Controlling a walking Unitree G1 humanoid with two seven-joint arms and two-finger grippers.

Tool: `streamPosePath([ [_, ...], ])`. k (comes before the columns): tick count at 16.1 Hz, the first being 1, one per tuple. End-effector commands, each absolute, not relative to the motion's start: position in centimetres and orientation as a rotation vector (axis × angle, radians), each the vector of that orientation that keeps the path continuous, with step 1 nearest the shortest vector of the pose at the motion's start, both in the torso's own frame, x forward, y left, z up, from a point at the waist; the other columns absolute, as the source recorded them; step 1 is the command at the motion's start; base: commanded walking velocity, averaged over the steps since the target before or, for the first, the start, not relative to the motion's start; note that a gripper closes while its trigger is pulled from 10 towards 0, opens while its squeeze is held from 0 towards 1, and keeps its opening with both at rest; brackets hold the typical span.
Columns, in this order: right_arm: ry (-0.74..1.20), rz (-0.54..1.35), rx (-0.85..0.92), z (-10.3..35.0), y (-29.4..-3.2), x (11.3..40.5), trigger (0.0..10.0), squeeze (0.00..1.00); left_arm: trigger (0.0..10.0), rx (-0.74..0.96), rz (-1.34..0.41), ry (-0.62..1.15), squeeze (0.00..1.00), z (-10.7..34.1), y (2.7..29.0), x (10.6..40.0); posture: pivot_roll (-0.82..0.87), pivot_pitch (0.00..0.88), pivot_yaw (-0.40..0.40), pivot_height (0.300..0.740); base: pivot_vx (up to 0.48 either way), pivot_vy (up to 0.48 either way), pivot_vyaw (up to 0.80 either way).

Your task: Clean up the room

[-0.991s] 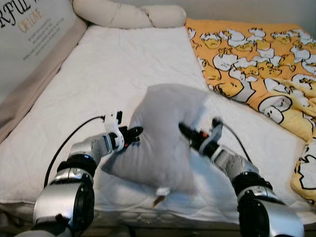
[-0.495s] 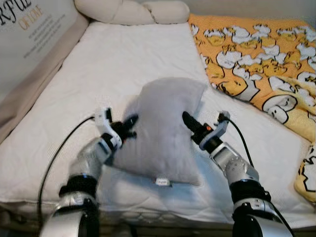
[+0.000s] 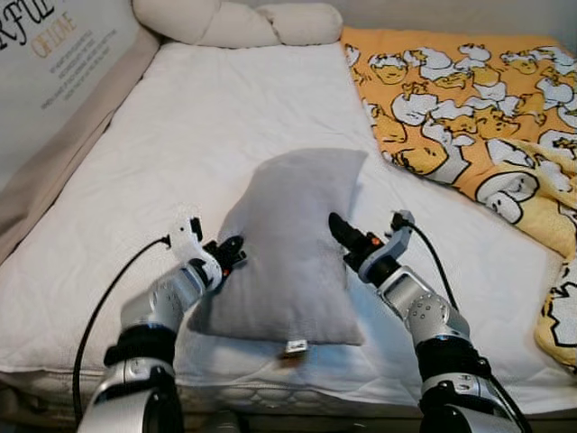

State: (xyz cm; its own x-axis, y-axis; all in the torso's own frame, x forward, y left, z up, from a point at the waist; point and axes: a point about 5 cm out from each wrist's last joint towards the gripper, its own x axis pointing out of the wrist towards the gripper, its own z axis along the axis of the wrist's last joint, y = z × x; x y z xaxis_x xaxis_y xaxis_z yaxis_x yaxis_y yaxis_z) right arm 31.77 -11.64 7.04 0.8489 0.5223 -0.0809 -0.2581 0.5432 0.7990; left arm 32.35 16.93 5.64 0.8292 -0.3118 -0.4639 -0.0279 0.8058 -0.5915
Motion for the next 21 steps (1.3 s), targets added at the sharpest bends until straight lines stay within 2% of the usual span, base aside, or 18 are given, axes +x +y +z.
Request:
streamPosePath([
  [1, 0.314, 0.462, 0.881, 7.4, -12.1, 31.8, 0.0, 0.00, 0.0, -0.581, -0.096, 0.627, 0.00, 5.3, 17.8, 32.2, -0.06, 0.000, 0.018, 0.740, 0.000, 0.000, 0.00],
  [4, 0.302, 0.441, 0.854, 7.6, -12.6, 31.9, 0.0, 0.00, 0.0, -0.570, -0.060, 0.416, 0.00, 7.7, 18.4, 32.6, -0.06, 0.000, 0.024, 0.740, 0.000, 0.000, 0.00],
  [6, 0.298, 0.437, 0.853, 7.9, -12.7, 32.0, 0.0, 0.00, 0.0, -0.558, -0.064, 0.382, 0.00, 8.6, 18.6, 32.9, -0.06, 0.000, 0.025, 0.740, 0.000, 0.000, 0.00],
  [7, 0.292, 0.435, 0.845, 8.3, -12.7, 32.2, 0.0, 0.00, 0.0, -0.467, -0.058, 0.296, 0.00, 10.1, 19.3, 33.3, -0.06, 0.000, 0.024, 0.740, 0.000, 0.000, 0.00],
  [9, 0.302, 0.409, 0.857, 8.6, -12.8, 32.4, 0.0, 0.00, 0.0, -0.563, -0.025, 0.302, 0.00, 11.2, 19.7, 33.6, -0.06, 0.000, 0.026, 0.740, 0.000, 0.000, 0.00],
  [11, 0.364, 0.380, 0.842, 8.4, -12.6, 32.5, 0.0, 0.00, 0.0, -0.466, -0.067, 0.326, 0.00, 11.6, 19.2, 33.3, -0.06, 0.000, 0.028, 0.740, 0.000, 0.000, 0.00],
  [12, 0.390, 0.374, 0.851, 8.2, -12.6, 32.5, 0.0, 0.00, 0.0, -0.463, -0.069, 0.347, 0.00, 11.4, 18.9, 33.1, -0.06, 0.000, 0.031, 0.740, 0.000, 0.000, 0.00],
  [13, 0.463, 0.359, 0.890, 7.7, -12.6, 32.3, 0.0, 0.00, 0.0, -0.532, -0.021, 0.396, 0.00, 10.8, 18.6, 32.8, -0.06, 0.000, 0.034, 0.740, 0.000, 0.000, 0.00],
  [14, 0.516, 0.360, 0.908, 7.4, -12.6, 32.0, 0.3, 0.00, 0.0, -0.637, 0.019, 0.411, 0.00, 10.7, 18.5, 32.8, -0.06, 0.000, 0.036, 0.740, 0.000, 0.000, 0.00],
  [15, 0.532, 0.358, 0.923, 7.3, -12.5, 31.9, 1.3, 0.00, 0.0, -0.660, 0.031, 0.414, 0.00, 10.8, 18.5, 32.8, -0.06, 0.000, 0.036, 0.740, 0.000, 0.000, 0.00],
  [16, 0.555, 0.369, 0.940, 7.2, -12.4, 31.7, 1.5, 0.00, 0.0, -0.678, 0.026, 0.437, 0.00, 10.7, 18.3, 32.7, -0.06, 0.000, 0.036, 0.740, 0.000, 0.000, 0.00],
  [17, 0.569, 0.385, 0.948, 7.1, -12.2, 31.5, 2.6, 0.00, 0.0, -0.686, 0.015, 0.487, 0.00, 10.6, 18.0, 32.4, -0.06, 0.000, 0.038, 0.740, 0.000, 0.000, 0.00],
  [18, 0.557, 0.411, 0.944, 7.2, -12.1, 31.4, 2.9, 0.00, 0.0, -0.689, 0.008, 0.516, 0.00, 10.4, 17.9, 32.2, -0.06, 0.000, 0.040, 0.740, 0.000, 0.000, 0.00],
  [19, 0.531, 0.431, 0.899, 7.4, -12.1, 31.3, 4.6, 0.00, 0.0, -0.687, 0.000, 0.542, 0.00, 10.2, 17.9, 32.0, -0.06, 0.000, 0.040, 0.740, 0.000, 0.000, 0.00],
  [20, 0.513, 0.441, 0.904, 7.7, -12.1, 31.3, 0.5, 0.00, 0.7, -0.608, -0.081, 0.590, 0.00, 10.1, 17.6, 31.4, -0.06, 0.000, 0.039, 0.740, 0.000, 0.000, 0.00],
  [21, 0.509, 0.427, 0.902, 7.7, -12.2, 31.4, 0.0, 0.00, 0.0, -0.528, -0.144, 0.607, 0.00, 10.2, 17.3, 30.9, -0.06, 0.000, 0.038, 0.740, 0.000, 0.000, 0.00],
])
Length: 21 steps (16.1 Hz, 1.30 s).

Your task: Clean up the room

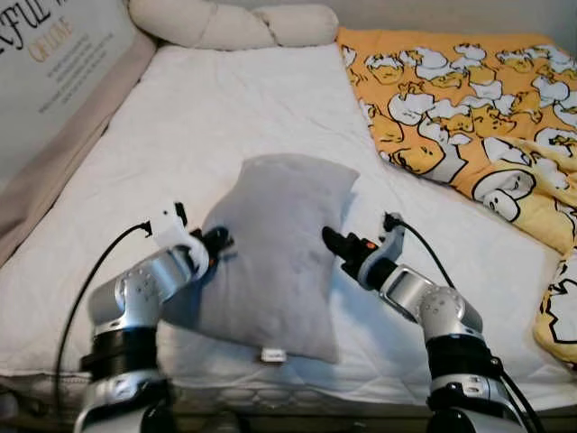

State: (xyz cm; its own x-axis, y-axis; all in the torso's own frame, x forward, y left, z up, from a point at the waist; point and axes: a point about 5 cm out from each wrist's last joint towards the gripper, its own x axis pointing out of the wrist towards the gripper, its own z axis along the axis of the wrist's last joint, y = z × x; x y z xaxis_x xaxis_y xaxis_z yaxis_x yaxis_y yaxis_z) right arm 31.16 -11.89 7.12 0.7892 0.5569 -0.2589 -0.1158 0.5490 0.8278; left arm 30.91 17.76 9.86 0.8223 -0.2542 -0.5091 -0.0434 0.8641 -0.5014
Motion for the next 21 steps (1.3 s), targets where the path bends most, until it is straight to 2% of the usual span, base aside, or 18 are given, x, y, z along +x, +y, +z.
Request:
streamPosePath([
  [1, 0.496, 0.405, 0.900, 7.7, -12.5, 31.5, 0.0, 0.00, 0.0, -0.446, -0.142, 0.598, 0.00, 10.2, 17.5, 30.9, -0.06, 0.000, 0.037, 0.740, 0.000, 0.000, 0.00],
  [3, 0.474, 0.379, 0.897, 7.8, -12.8, 31.8, 0.0, 0.00, 0.0, -0.346, -0.141, 0.590, 0.00, 10.4, 17.9, 30.8, -0.05, 0.000, 0.037, 0.740, 0.000, 0.000, 0.00],
  [4, 0.479, 0.339, 0.885, 7.6, -13.1, 31.9, 0.0, 0.00, 2.5, -0.329, -0.113, 0.589, 0.00, 10.3, 18.4, 30.7, -0.05, 0.000, 0.037, 0.740, 0.000, 0.000, 0.00],
  [5, 0.504, 0.243, 0.819, 6.9, -13.7, 32.2, 0.0, 0.00, 4.5, -0.318, -0.091, 0.633, 0.00, 9.8, 19.0, 30.4, -0.05, 0.000, 0.037, 0.740, 0.000, 0.000, 0.00],
  [6, 0.509, 0.210, 0.792, 6.8, -13.9, 32.3, 0.0, 0.00, 4.5, -0.314, -0.088, 0.641, 0.00, 9.6, 19.1, 30.3, -0.05, 0.000, 0.037, 0.740, 0.000, 0.000, 0.00],
  [7, 0.496, 0.200, 0.760, 6.9, -13.9, 32.6, 9.1, 0.00, 10.0, -0.299, -0.075, 0.575, 0.00, 10.1, 19.4, 30.7, -0.05, 0.000, 0.034, 0.740, 0.000, 0.000, 0.00],
  [8, 0.424, 0.212, 0.739, 7.6, -13.8, 33.0, 10.0, 0.00, 10.0, -0.289, -0.021, 0.446, 0.00, 11.0, 20.0, 31.5, -0.04, 0.000, 0.031, 0.740, 0.000, 0.000, 0.00],
  [9, 0.301, 0.261, 0.723, 8.9, -13.5, 33.4, 10.0, 0.00, 10.0, -0.145, 0.093, 0.380, 0.00, 11.6, 20.7, 32.0, -0.04, 0.000, 0.031, 0.740, 0.000, 0.000, 0.00],
  [10, 0.184, 0.244, 0.621, 10.0, -13.6, 33.7, 10.0, 0.00, 10.0, -0.156, 0.067, 0.367, 0.00, 12.2, 20.3, 32.3, -0.04, 0.000, 0.028, 0.740, 0.000, 0.000, 0.00],
  [11, 0.137, 0.282, 0.557, 10.5, -13.5, 33.6, 10.0, 0.00, 10.0, -0.238, -0.034, 0.273, 0.00, 13.3, 19.6, 32.3, -0.04, 0.000, 0.029, 0.740, 0.000, 0.000, 0.00],
  [15, 0.119, 0.370, 0.686, 10.8, -13.2, 32.6, 10.0, 0.00, 10.0, -0.008, -0.063, 0.161, 0.00, 13.8, 19.2, 31.9, -0.04, 0.000, 0.024, 0.740, 0.000, 0.000, 0.00],
  [17, 0.091, 0.381, 0.666, 10.7, -13.0, 32.2, 10.0, 0.00, 10.0, 0.030, -0.059, 0.135, 0.00, 14.0, 19.1, 31.8, -0.04, 0.000, 0.023, 0.740, 0.000, 0.000, 0.00],
  [21, 0.088, 0.409, 0.684, 10.8, -12.5, 31.4, 10.0, 0.00, 10.0, 0.102, -0.103, 0.096, 0.00, 14.3, 18.4, 31.4, -0.04, 0.000, 0.018, 0.740, 0.000, 0.333, 0.52],
])
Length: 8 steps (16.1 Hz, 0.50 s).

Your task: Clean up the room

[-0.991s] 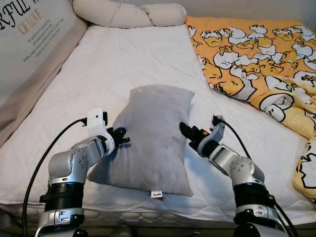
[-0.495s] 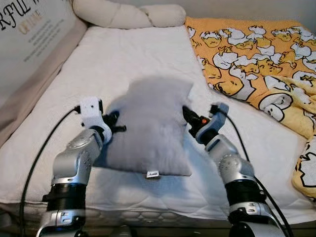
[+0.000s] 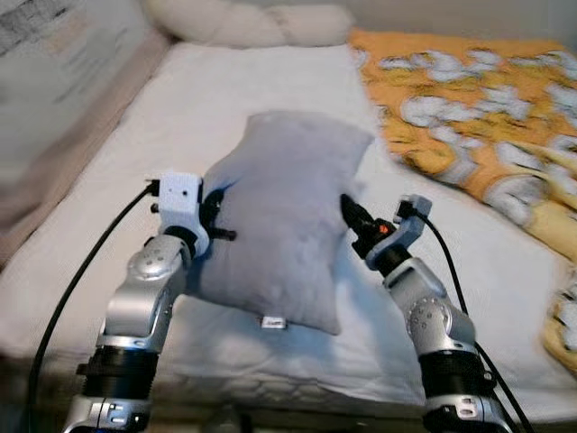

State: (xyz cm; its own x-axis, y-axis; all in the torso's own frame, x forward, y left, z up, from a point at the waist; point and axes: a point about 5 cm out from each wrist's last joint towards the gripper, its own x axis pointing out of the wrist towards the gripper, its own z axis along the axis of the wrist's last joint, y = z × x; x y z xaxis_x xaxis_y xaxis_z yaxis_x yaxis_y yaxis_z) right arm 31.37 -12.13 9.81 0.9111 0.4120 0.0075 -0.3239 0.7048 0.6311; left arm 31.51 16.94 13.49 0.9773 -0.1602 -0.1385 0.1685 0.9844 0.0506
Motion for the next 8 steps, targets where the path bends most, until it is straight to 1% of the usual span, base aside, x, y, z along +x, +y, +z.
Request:
streamPosePath([
  [1, 0.093, 0.400, 0.687, 10.63, -12.59, 31.35, 10.0, 0.00, 10.0, 0.109, -0.097, 0.093, 0.00, 14.30, 18.42, 31.42, -0.04, 0.000, 0.017, 0.740, 0.000, 0.349, 0.00],
  [7, 0.101, 0.356, 0.688, 10.46, -12.76, 31.24, 10.0, 0.00, 10.0, 0.140, -0.116, 0.103, 0.00, 14.08, 18.16, 31.45, -0.04, 0.000, 0.009, 0.740, 0.000, 0.324, 0.00],
  [8, 0.102, 0.335, 0.702, 10.42, -12.92, 31.24, 10.0, 0.00, 10.0, 0.146, -0.121, 0.101, 0.00, 14.12, 18.00, 31.60, -0.04, 0.000, 0.008, 0.740, 0.000, 0.334, -0.44],
])
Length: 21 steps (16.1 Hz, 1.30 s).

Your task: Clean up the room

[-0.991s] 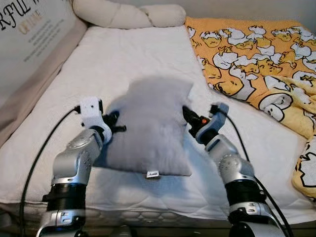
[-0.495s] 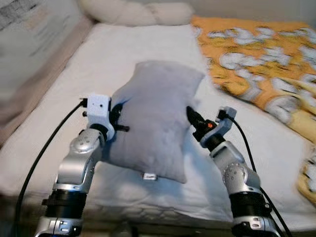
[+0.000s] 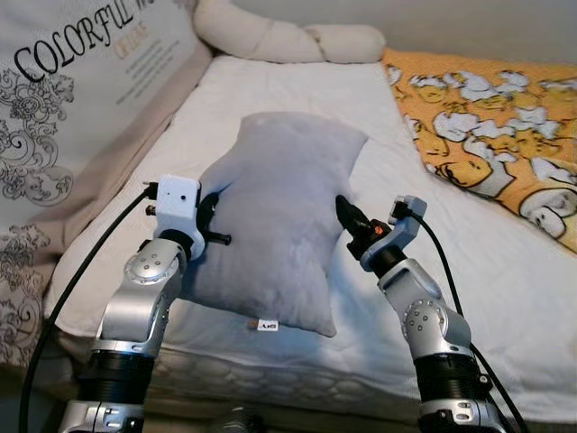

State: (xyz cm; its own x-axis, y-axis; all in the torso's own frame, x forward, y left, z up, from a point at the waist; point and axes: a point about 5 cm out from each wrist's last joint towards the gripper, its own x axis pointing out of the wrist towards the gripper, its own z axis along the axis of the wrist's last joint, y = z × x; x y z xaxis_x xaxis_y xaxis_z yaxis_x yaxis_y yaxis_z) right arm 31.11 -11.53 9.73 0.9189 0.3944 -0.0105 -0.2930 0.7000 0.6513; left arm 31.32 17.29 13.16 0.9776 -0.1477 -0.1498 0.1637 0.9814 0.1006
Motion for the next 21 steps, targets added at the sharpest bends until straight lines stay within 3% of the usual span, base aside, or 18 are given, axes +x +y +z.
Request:
streamPosePath([
  [1, 0.102, 0.323, 0.707, 10.4, -13.0, 31.2, 10.0, 0.00, 10.0, 0.153, -0.126, 0.100, 0.00, 14.1, 17.9, 31.7, -0.04, 0.000, 0.009, 0.740, 0.000, 0.337, -0.80],
  [4, 0.097, 0.315, 0.720, 10.4, -13.2, 31.1, 10.0, 0.00, 10.0, 0.160, -0.134, 0.100, 0.00, 14.1, 17.7, 31.9, -0.05, 0.000, 0.014, 0.740, 0.000, 0.336, -0.80],
  [14, 0.100, 0.261, 0.708, 10.0, -13.8, 30.7, 10.0, 0.00, 10.0, 0.181, -0.185, 0.093, 0.00, 14.3, 16.8, 33.1, -0.08, 0.000, 0.054, 0.740, 0.000, 0.359, 0.00],
  [17, 0.109, 0.254, 0.702, 9.9, -13.8, 30.5, 10.0, 0.00, 10.0, 0.182, -0.191, 0.095, 0.00, 14.2, 16.7, 33.2, -0.09, 0.000, 0.060, 0.740, 0.000, 0.441, -0.80],
  [21, 0.118, 0.246, 0.700, 9.8, -13.9, 30.4, 10.0, 0.00, 10.0, 0.179, -0.189, 0.099, 0.00, 14.1, 16.7, 33.3, -0.09, 0.000, 0.060, 0.740, 0.000, 0.450, 0.00],
])
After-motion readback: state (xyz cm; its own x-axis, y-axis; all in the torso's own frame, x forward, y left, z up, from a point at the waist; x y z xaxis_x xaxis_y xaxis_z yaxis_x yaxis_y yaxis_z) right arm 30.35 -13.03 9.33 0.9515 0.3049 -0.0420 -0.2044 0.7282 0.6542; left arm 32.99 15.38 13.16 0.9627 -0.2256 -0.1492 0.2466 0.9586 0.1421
